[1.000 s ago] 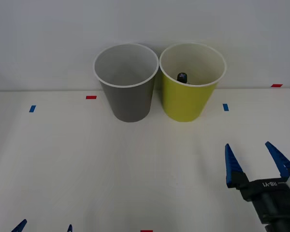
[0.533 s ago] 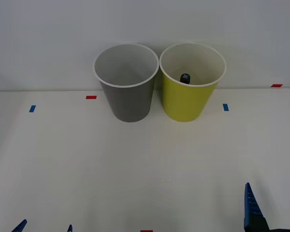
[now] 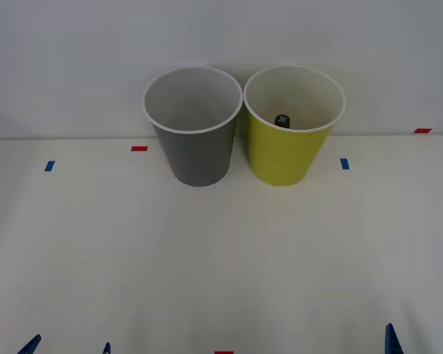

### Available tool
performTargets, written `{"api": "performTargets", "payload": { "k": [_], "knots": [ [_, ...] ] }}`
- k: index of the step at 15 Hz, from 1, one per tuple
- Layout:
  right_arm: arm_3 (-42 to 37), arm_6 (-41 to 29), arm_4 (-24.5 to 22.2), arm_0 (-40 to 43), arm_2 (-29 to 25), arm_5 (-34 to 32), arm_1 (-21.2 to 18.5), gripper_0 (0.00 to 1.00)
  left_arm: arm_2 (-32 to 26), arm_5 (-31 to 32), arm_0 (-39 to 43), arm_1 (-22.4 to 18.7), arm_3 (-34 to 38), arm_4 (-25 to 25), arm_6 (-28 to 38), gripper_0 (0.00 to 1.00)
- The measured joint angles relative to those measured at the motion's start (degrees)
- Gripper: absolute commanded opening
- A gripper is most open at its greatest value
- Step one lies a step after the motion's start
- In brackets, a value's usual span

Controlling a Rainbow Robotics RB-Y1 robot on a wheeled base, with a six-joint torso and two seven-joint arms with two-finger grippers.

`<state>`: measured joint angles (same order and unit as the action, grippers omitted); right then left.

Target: Put cans in the gray bin and PET bottles in the light green bin.

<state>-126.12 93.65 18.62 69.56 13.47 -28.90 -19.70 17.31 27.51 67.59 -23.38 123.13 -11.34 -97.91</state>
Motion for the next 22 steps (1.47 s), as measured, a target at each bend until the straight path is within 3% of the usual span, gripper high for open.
{"api": "performTargets", "payload": {
  "k": [22],
  "knots": [
    [0.0,-0.2,-0.6,1.1,-1.0,0.1,-0.3,1.0,0.0,0.0,0.0,0.0,0.0,0.0,0.0,1.0]
  ]
}}
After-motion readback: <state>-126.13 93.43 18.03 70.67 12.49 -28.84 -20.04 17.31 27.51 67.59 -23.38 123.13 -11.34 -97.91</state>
